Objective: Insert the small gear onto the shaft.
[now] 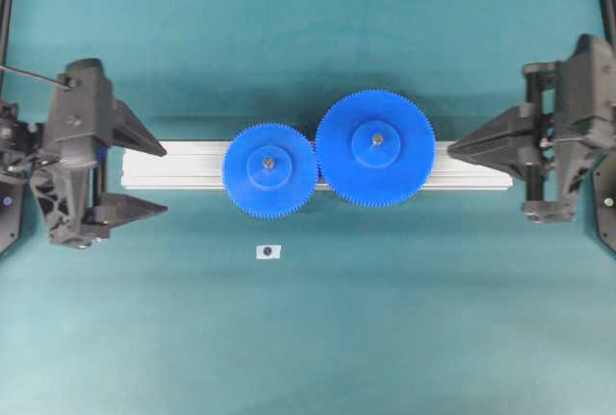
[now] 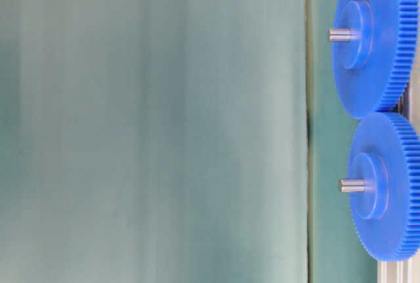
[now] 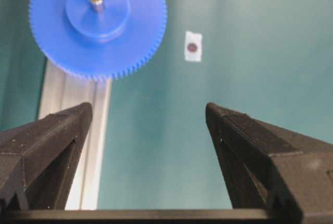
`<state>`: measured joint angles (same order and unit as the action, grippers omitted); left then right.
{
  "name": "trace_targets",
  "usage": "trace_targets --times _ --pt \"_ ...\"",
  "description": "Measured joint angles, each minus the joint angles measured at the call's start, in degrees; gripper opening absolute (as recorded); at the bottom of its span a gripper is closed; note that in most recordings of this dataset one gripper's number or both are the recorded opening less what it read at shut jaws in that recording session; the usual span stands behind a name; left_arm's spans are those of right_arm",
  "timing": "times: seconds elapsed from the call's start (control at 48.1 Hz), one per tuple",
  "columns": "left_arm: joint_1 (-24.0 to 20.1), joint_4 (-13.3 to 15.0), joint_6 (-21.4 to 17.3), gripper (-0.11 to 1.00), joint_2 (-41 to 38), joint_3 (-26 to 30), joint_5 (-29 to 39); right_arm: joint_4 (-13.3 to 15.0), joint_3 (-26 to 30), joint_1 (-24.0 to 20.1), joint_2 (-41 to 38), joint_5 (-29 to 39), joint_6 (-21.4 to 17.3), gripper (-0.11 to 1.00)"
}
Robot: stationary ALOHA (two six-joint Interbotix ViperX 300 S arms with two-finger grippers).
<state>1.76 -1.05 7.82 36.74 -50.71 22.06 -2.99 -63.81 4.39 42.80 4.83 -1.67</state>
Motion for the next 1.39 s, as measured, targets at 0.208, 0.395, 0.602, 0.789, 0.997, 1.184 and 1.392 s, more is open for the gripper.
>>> trace_targets --times 0.208,0.395,0.602,0.789,0.997,1.184,1.392 --pt "0.00 0.00 -0.35 0.89 0.26 -0.62 -0.97 0.00 -2.46 0.00 5.54 0.26 0.00 0.05" --pt "0.00 -0.09 -0.35 0.89 1.05 -1.41 -1.14 0.00 -4.57 -0.79 10.28 1.23 -0.09 0.05" --pt "0.00 0.00 -0.35 0.89 2.99 -2.37 -1.41 0.09 -6.24 -1.05 15.64 3.25 0.00 0.05" --pt "0.00 0.00 -0.35 0.89 4.57 -3.34 -1.49 0.00 -7.29 -1.05 18.72 4.48 -0.09 0.05" --pt "0.00 0.00 -0.35 0.89 6.86 -4.92 -1.49 0.00 -8.79 -1.32 21.27 4.75 0.00 0.05" --pt "0.00 0.00 -0.35 0.89 9.32 -6.68 -1.49 0.00 -10.99 -2.02 24.70 4.57 -0.09 0.05" --pt "0.00 -0.09 0.18 0.89 13.71 -9.58 -1.67 0.09 -14.06 -2.90 29.27 2.81 -0.09 0.05"
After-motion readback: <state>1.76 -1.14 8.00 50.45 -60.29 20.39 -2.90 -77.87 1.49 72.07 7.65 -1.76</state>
